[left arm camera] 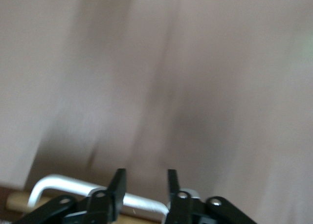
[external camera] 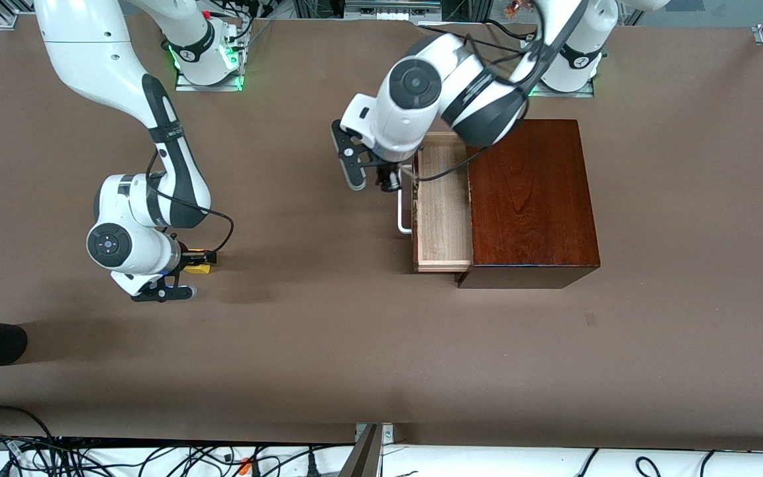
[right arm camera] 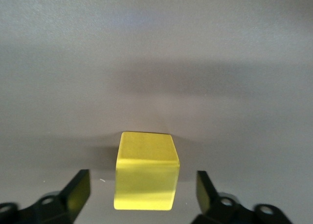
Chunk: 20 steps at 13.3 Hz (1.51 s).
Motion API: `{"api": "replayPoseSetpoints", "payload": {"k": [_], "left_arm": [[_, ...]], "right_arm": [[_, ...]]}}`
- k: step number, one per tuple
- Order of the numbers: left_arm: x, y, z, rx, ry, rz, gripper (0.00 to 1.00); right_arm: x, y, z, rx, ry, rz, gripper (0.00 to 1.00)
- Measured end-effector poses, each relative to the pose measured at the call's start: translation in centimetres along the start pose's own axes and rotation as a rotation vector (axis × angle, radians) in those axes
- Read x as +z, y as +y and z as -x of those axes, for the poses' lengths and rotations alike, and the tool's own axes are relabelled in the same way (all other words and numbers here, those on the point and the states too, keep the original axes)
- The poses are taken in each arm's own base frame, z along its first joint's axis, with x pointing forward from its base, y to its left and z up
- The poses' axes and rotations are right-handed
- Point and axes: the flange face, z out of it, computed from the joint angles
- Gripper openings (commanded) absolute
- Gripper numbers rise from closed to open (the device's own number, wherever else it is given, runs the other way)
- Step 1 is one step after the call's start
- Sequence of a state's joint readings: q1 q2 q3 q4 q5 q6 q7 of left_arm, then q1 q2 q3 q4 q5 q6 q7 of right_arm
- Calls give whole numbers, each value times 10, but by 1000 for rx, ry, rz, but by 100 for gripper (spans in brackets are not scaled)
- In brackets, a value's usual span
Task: Open drawer, take yellow block, close drawer
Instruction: 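Release the cube with the right gripper while the left gripper reaches the drawer, then push the drawer shut into the wooden box with the left gripper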
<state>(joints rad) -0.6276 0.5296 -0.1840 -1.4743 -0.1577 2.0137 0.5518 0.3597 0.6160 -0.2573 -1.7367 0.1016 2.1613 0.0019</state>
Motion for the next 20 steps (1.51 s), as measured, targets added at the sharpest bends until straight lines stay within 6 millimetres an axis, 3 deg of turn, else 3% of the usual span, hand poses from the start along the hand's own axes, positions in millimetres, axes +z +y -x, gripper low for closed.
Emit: {"api": "replayPoseSetpoints", "payload": {"k": [3,5,8,10,13,15,17,20], "left_arm": [[38,-23,0,179,-14,-1,0],[47,-30,3,261,-67,-49,0],[55,-34,8,307,-131,-85,0],[62,-38,12,318,-164,-76,0],[60,-41,15,315,-181,-64,0],[56,-51,24,296,-207,-45,0],[53,-62,37,281,-241,-13,0],[49,-75,50,285,-250,24,0]], "right_arm": [[-27,1,0,1,39,-12,100],[-67,3,5,1,75,-30,100],[-159,22,27,-14,143,-73,100],[-224,38,54,-66,171,-101,100],[-295,65,101,-119,189,-134,100],[-326,72,127,-132,187,-152,100],[-352,66,140,-155,187,-155,100],[-358,53,141,-186,179,-125,100]]}}
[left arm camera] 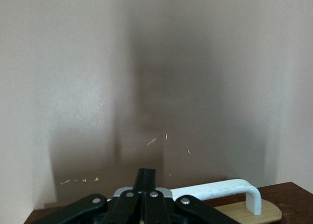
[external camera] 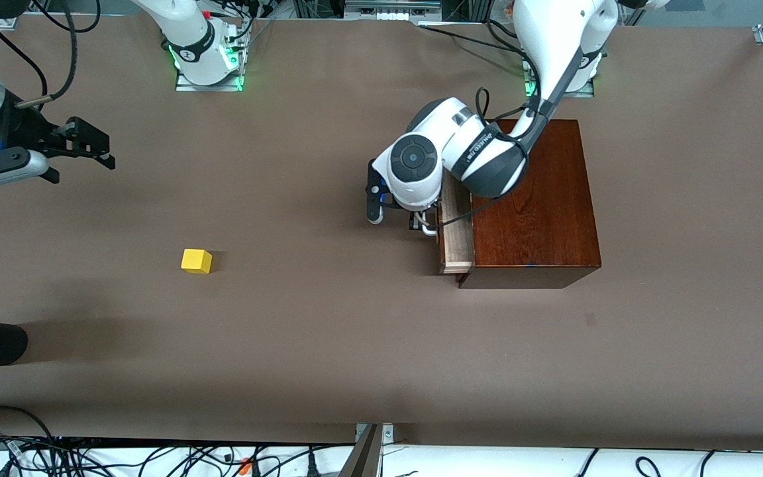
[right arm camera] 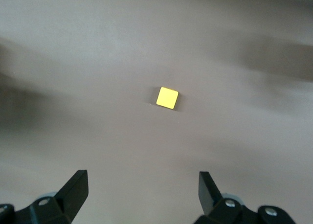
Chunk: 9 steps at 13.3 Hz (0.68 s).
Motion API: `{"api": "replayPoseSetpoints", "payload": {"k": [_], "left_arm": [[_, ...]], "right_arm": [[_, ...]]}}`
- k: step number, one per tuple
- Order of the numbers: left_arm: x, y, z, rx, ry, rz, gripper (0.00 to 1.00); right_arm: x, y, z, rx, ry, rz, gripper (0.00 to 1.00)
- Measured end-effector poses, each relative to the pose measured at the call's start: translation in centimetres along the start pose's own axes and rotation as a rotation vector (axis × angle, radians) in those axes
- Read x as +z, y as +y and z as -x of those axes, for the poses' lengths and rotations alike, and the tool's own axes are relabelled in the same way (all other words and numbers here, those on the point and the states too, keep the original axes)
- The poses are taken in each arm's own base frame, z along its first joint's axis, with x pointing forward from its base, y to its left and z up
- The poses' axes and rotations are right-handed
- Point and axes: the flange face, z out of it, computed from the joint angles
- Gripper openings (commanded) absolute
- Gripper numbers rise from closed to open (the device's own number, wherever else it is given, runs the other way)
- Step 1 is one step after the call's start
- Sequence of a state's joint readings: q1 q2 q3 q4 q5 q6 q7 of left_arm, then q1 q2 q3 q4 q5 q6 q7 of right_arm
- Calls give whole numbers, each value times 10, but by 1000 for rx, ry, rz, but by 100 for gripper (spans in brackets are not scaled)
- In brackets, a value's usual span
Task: Open drawer, take yellow block, close drawer
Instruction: 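Push the drawer shut into the wooden box with the left gripper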
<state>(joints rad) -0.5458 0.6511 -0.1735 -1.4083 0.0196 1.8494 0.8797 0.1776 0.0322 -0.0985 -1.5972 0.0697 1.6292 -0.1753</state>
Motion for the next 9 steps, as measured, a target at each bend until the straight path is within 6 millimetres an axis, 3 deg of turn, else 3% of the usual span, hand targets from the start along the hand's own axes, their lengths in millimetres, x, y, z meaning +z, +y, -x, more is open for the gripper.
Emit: {"api": "replayPoseSetpoints", "payload": {"k": [5,9], "left_arm": [[0,-23,42,-14,-12,45,0],[-1,-29,52,-22,-13,50,1]], "right_arm": [[8,2,1,4,-37,-3,100],[7,1,1,-3,-39,20,100]]}}
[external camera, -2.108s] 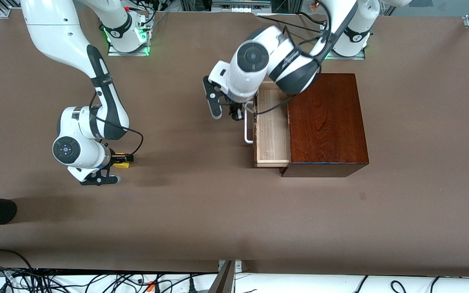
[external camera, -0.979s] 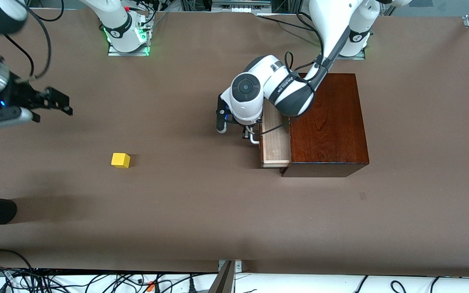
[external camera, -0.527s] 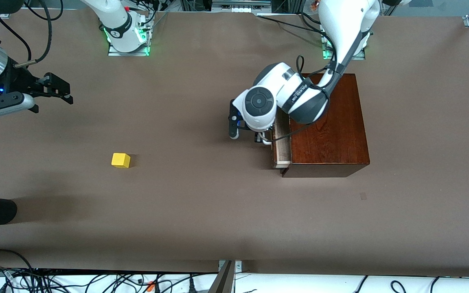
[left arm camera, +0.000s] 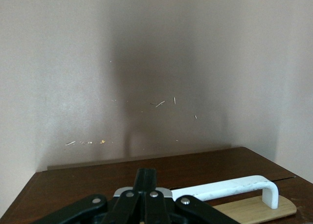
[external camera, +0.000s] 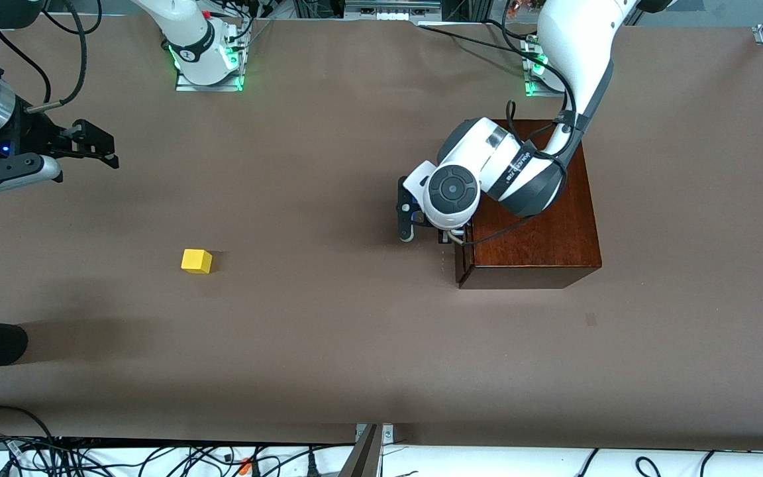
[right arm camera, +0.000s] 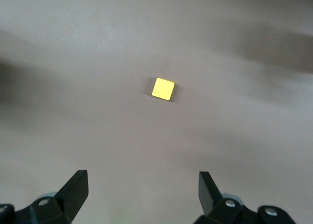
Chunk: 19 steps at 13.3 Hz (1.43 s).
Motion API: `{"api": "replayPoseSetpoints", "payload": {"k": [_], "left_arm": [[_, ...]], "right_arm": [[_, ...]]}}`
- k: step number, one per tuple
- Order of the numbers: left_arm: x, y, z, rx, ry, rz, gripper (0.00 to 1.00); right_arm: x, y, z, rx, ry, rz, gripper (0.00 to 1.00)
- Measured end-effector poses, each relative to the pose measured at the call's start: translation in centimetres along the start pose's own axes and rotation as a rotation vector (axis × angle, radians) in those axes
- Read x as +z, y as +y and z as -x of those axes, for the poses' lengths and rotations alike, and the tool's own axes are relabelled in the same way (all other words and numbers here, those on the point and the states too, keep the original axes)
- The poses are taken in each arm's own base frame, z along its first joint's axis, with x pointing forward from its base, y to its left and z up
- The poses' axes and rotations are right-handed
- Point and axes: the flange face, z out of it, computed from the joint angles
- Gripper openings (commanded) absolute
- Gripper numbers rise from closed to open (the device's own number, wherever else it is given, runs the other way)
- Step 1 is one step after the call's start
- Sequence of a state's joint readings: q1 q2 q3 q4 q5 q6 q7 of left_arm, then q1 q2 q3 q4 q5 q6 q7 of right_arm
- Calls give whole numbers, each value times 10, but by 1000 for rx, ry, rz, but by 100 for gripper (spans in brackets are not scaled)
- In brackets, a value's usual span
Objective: Open drawer, take yellow block, close drawer
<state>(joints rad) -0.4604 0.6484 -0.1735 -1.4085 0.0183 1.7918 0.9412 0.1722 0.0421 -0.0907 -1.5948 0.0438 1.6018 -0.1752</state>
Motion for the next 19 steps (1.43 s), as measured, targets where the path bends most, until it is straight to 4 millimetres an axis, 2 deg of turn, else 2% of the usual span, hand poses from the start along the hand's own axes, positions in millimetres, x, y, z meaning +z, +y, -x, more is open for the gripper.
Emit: {"api": "replayPoseSetpoints", "payload": {"k": [1,2,3,5,7,10,12,14,17,19], "left_arm": [[0,0,0,1,0,0,21],[-1,0,0,1,1,-4,84],[-7,-2,1,1,4,-16,100],[-31,-5,6,-9,23,-46,100],[-65,-2,14,-28,39,-80,100],[-123,20,38,-173,36,-93,100],[-162,26,73,-331,42,-100,100],[-196,21,125,-470,60,-104,100],[-216,6,193,-607,78,-95,100],[-230,8,220,-722,89,-110,100]], "right_arm": [[-1,-2,0,-5,1,3,100],[-2,-4,-1,-8,3,6,100],[-5,-4,-1,-8,10,11,100],[-15,1,-1,-3,28,23,100],[-19,3,0,1,33,29,100],[-16,4,-1,2,24,28,100],[-14,3,2,8,-1,23,100],[-11,2,6,33,-40,17,100],[-10,1,7,49,-50,16,100],[-11,1,7,49,-50,23,100]]}}
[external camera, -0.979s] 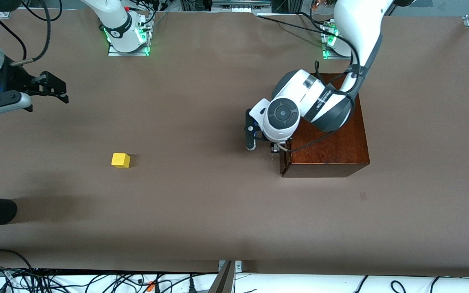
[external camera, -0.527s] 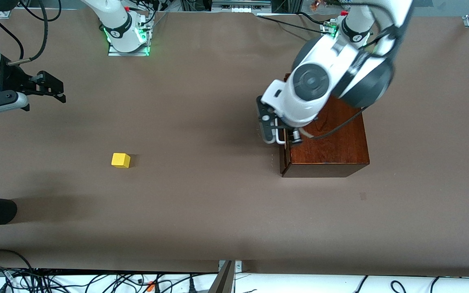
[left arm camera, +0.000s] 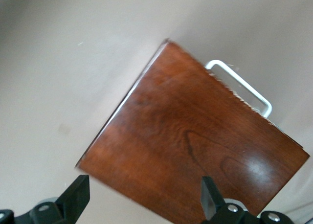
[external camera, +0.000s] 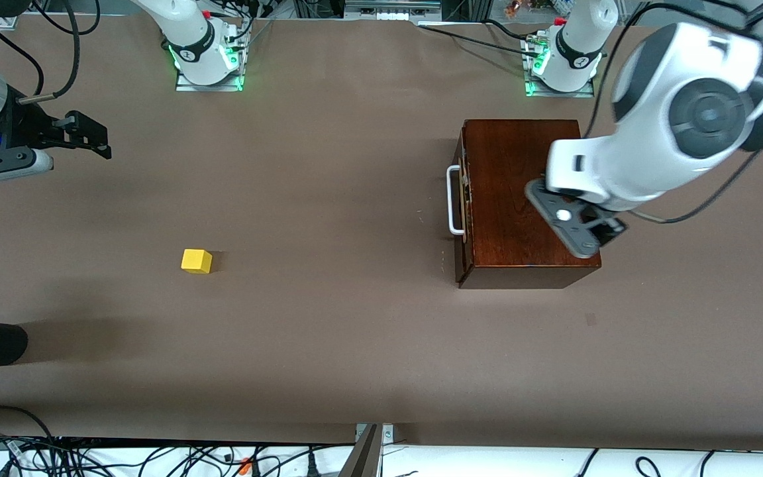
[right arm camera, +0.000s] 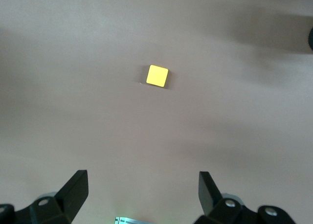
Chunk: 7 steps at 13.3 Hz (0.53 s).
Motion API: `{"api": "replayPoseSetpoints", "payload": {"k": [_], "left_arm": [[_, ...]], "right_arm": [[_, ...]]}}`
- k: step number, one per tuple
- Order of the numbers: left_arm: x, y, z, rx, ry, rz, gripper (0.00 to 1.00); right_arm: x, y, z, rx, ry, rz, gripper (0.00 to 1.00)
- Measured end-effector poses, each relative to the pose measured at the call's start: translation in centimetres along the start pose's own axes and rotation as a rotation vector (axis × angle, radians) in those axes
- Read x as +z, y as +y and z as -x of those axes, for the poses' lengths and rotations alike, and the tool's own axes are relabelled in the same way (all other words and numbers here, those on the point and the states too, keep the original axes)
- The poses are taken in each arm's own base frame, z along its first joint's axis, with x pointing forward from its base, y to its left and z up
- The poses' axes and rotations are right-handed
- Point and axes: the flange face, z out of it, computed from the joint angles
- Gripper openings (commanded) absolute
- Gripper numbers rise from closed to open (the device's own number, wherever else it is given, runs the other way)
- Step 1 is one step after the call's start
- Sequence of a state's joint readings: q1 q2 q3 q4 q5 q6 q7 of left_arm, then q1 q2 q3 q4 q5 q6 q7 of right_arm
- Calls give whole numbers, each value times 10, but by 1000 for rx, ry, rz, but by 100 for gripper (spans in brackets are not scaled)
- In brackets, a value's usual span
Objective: Open drawer, take yellow block, close drawer
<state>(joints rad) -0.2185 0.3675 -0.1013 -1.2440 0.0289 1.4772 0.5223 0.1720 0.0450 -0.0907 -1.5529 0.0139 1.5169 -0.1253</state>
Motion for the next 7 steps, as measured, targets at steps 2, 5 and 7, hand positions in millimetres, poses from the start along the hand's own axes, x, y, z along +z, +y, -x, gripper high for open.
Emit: {"api": "replayPoseSetpoints", "payload": {"k": [2,5,7], "left_arm": [[-19,-8,22,-156,13,-15,100],[-34,-28,71,-502,22,-19,100],[-33,-45,100,-680,52,-25,100]], "right_arm": [[0,1,0,1,-1,10,100],[0,0,0,0,-1,12,100],[0,0,0,0,0,12,100]]}}
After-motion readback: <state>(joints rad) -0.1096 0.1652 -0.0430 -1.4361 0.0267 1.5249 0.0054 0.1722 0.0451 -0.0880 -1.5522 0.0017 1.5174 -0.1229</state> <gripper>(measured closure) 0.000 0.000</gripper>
